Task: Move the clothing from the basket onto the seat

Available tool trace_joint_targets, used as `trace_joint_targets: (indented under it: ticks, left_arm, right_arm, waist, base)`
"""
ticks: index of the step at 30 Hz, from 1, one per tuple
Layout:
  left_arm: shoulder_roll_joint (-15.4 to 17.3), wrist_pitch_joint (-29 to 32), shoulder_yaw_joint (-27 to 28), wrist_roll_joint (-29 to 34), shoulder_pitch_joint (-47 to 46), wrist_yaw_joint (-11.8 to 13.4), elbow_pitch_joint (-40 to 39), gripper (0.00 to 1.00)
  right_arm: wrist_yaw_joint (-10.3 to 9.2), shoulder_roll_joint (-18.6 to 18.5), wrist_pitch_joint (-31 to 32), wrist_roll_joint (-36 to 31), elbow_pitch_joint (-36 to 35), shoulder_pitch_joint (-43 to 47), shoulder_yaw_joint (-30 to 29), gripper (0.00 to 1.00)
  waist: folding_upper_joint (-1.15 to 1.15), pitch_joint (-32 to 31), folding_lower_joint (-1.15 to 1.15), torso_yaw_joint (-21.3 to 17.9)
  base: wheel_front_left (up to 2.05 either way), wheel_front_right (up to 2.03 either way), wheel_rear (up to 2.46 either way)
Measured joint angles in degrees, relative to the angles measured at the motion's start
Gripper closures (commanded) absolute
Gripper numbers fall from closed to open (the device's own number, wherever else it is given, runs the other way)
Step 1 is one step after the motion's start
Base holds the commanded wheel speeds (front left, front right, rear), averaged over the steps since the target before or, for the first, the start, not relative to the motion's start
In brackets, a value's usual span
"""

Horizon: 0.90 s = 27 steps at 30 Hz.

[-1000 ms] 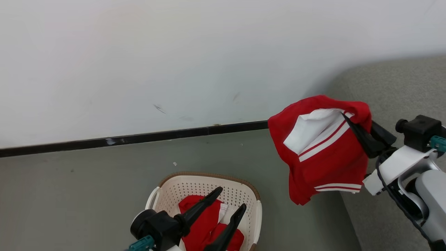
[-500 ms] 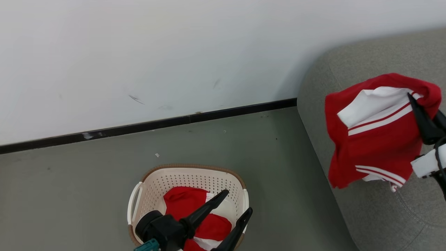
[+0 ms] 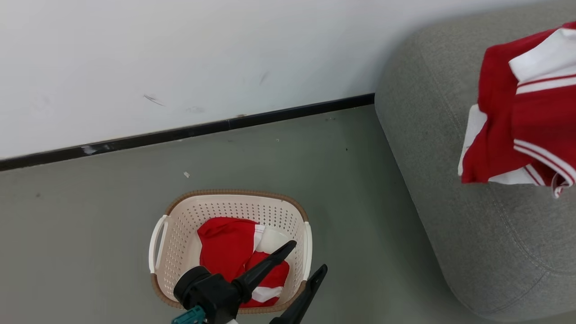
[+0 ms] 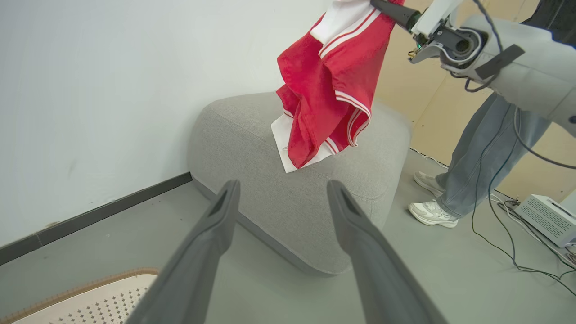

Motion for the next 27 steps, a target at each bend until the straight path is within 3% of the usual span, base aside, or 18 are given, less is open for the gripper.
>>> trace_joint_targets:
  ticks: [13,27]
  left_arm:
    - [1.37,0.58,1.05,0.87,-0.54,0.36,-1.21,0.00]
    - [3.93,2.09,1.88,2.16,-1.79,0.53,-3.36,0.00]
  right_arm:
    - [-0.01,-1.12,4.15,0.08,7.11,-19.05,-15.07,1.00]
    - [-0.04,-2.88,5.14,-5.90,12.60,-31.28,-23.17,1.00]
  waist:
    - [0.00,6.92,0.00,0.71]
    - [0.00,14.24,0.00,2.61]
  base:
    - [0.00,0.00,0.00]
    - [0.00,0.00,0.00]
